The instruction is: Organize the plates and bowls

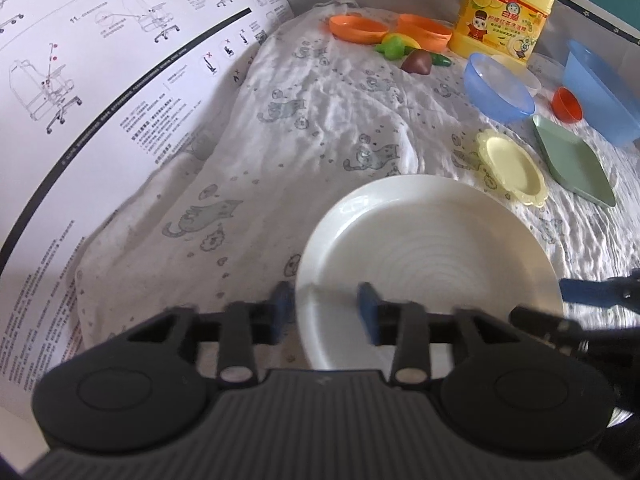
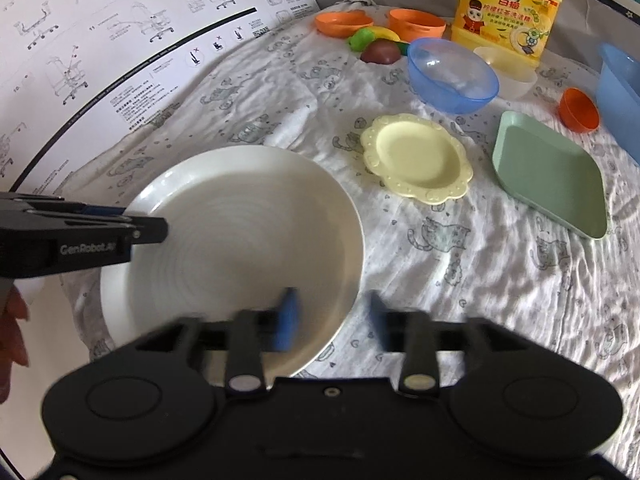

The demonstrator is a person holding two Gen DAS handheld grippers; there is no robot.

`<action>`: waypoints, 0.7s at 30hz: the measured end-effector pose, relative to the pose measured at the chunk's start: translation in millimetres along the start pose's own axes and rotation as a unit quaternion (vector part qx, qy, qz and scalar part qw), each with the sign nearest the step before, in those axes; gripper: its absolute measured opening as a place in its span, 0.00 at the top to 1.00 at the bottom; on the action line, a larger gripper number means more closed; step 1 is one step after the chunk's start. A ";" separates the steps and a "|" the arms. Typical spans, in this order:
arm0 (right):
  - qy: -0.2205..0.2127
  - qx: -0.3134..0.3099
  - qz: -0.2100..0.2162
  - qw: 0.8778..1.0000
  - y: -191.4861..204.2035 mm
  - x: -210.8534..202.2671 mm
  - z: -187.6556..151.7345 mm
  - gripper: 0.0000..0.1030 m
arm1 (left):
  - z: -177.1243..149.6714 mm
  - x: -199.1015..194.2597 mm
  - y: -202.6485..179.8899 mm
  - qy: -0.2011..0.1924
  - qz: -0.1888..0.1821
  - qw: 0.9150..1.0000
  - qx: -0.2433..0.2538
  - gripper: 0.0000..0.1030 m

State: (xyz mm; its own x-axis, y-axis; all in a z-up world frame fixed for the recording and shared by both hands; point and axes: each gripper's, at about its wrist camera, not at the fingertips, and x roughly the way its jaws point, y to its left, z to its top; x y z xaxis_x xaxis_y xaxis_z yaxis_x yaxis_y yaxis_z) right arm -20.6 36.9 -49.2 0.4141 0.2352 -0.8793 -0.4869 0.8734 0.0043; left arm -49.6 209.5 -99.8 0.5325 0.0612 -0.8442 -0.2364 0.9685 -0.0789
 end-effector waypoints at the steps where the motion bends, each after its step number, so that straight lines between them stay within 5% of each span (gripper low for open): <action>1: -0.005 -0.002 -0.001 1.000 0.8 -1.0 0.6 0.27 | -0.2 -0.8 -0.3 -0.003 0.003 1.000 -0.001 0.48; 8: -0.012 0.015 0.014 1.000 -6.3 -10.2 3.0 0.00 | 4.3 -12.8 3.5 -0.026 0.022 0.999 -0.018 0.00; 21: -0.047 0.089 0.007 0.995 -61.9 -31.8 7.6 0.00 | 38.7 -30.5 -26.3 -0.060 0.026 0.998 0.007 0.00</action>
State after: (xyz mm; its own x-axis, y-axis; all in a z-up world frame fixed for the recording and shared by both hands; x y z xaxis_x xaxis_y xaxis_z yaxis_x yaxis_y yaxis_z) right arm 2.3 -21.4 -17.9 0.4820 0.2793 -0.8304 -0.3529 0.9294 0.1077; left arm -28.2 191.5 -51.5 0.6141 0.1393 -0.7768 -0.2555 0.9664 -0.0287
